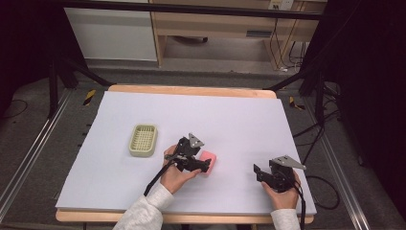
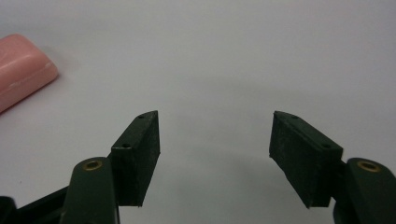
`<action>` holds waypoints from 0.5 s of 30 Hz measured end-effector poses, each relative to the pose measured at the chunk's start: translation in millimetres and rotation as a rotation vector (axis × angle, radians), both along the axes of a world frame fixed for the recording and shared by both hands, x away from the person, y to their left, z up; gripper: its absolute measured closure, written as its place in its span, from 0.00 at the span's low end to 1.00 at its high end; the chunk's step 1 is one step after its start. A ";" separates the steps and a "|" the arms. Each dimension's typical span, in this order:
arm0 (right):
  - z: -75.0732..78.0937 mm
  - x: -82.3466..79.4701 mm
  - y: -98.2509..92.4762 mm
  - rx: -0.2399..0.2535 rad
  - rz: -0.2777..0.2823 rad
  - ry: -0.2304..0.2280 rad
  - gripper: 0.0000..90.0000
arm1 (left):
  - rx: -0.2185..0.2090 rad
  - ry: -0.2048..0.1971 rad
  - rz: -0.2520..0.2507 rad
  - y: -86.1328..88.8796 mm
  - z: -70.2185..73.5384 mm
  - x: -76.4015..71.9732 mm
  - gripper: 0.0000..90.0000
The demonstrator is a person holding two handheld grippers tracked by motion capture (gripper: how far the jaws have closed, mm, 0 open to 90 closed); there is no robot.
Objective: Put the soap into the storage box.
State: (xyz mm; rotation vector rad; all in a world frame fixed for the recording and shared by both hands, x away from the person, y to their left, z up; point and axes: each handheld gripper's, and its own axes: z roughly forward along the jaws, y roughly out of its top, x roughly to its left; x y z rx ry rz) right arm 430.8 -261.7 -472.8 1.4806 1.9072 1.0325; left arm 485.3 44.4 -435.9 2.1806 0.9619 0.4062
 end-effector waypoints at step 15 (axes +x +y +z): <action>0.4 -0.2 -0.1 0.003 0.002 0.003 0.38 | 0.009 0.029 0.004 -13.6 -11.8 3.7 0.23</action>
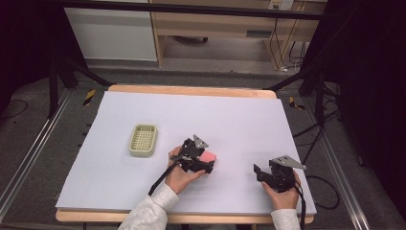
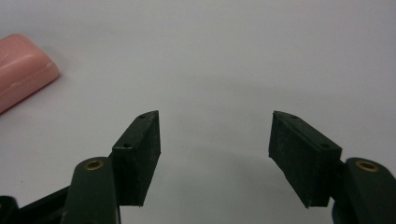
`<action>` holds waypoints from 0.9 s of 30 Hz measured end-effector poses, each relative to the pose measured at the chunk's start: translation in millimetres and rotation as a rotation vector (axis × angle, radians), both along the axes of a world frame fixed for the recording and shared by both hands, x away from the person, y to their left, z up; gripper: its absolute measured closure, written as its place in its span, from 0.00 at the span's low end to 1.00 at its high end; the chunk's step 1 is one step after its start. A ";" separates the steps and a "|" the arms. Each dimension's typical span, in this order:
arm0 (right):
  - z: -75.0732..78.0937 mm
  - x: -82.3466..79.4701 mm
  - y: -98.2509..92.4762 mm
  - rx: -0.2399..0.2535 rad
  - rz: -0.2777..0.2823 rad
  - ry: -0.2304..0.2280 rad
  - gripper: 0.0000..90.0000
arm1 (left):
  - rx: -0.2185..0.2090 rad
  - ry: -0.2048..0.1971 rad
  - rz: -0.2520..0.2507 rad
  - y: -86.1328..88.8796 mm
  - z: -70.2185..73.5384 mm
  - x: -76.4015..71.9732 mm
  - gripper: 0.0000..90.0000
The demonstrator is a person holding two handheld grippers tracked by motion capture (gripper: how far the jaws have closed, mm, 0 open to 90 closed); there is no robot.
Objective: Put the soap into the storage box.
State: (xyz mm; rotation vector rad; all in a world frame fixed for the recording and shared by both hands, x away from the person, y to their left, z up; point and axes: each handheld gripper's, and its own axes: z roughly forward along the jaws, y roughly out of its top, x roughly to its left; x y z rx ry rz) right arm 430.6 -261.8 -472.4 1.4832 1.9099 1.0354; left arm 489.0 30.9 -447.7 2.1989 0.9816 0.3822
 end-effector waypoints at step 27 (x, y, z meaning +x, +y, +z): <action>-1.3 0.6 1.5 -0.010 0.011 0.015 0.39 | 0.046 0.067 0.013 -14.6 -19.2 6.2 0.24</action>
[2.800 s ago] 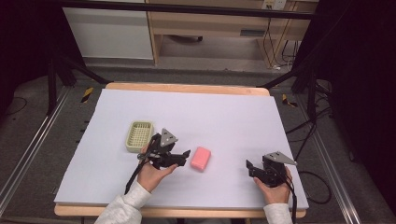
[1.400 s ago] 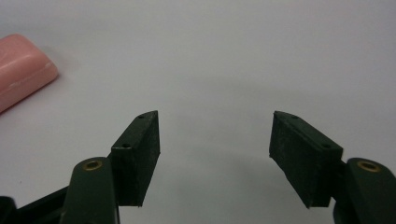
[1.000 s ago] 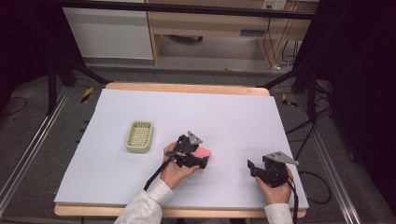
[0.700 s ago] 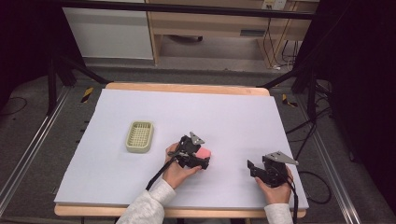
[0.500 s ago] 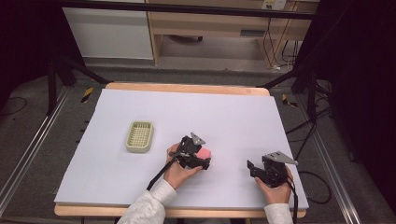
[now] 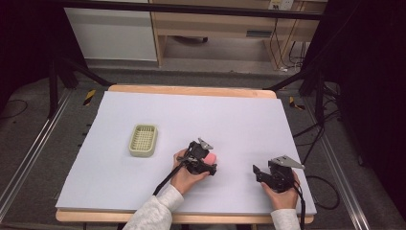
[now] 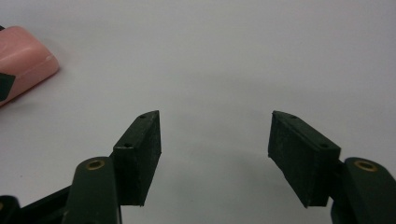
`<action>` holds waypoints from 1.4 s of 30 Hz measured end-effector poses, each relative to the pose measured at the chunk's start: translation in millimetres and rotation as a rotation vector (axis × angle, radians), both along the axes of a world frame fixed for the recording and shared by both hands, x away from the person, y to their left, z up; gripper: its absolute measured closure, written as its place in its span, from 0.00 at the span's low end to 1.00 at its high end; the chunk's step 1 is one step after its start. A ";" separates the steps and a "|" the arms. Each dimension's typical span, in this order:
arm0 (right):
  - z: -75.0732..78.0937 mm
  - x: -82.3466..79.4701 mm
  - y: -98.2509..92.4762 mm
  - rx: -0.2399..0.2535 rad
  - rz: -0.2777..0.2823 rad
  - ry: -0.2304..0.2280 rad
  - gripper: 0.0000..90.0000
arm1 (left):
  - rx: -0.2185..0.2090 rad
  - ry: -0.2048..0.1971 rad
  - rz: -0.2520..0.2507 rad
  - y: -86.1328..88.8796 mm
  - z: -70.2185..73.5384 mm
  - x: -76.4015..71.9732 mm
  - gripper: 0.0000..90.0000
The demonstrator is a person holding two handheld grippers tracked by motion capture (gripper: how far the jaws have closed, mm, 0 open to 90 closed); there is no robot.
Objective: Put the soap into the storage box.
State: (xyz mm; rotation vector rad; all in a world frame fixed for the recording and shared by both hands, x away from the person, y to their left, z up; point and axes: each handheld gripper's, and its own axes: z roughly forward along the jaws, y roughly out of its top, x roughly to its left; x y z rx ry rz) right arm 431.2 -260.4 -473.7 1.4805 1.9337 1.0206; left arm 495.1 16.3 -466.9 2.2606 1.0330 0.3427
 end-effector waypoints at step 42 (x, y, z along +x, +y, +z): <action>-0.7 0.7 0.4 -0.002 0.008 0.008 0.41 | 0.050 0.084 -0.045 -4.3 3.5 7.9 0.38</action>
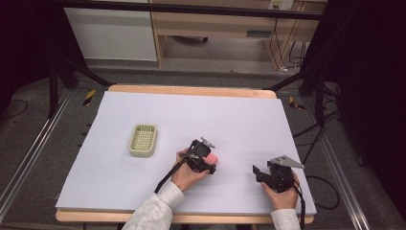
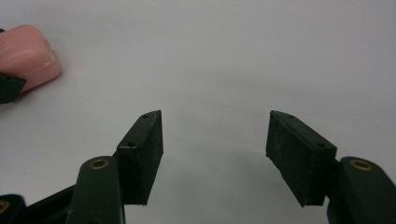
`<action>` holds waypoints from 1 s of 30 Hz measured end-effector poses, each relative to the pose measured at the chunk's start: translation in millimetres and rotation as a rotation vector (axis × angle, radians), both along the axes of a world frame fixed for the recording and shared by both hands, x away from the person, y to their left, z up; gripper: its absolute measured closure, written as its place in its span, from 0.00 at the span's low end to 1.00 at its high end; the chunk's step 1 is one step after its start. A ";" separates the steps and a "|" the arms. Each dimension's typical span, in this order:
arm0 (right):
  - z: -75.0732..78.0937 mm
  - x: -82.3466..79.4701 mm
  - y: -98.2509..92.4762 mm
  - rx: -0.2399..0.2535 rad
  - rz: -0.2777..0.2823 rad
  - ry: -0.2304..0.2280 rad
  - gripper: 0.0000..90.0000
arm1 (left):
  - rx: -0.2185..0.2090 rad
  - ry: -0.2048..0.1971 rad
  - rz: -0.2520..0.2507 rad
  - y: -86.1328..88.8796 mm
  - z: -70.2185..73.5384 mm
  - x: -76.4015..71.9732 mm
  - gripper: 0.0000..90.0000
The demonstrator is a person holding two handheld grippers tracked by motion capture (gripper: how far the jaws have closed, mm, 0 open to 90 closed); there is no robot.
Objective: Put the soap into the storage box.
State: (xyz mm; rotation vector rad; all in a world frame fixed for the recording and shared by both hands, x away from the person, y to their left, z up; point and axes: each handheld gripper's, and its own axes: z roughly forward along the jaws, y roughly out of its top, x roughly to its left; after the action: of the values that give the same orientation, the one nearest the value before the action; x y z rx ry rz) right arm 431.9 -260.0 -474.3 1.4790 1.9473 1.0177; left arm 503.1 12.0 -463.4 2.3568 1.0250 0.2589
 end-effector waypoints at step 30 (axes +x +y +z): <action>0.9 -0.2 -0.3 0.005 0.005 -0.003 0.41 | -0.032 -0.022 -0.012 25.8 26.1 -11.8 0.41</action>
State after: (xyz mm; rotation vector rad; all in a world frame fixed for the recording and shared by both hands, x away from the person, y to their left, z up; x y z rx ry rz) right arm 431.6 -260.3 -473.5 1.4752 1.9490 1.0269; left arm 491.3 37.8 -437.3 2.3255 0.9967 0.2616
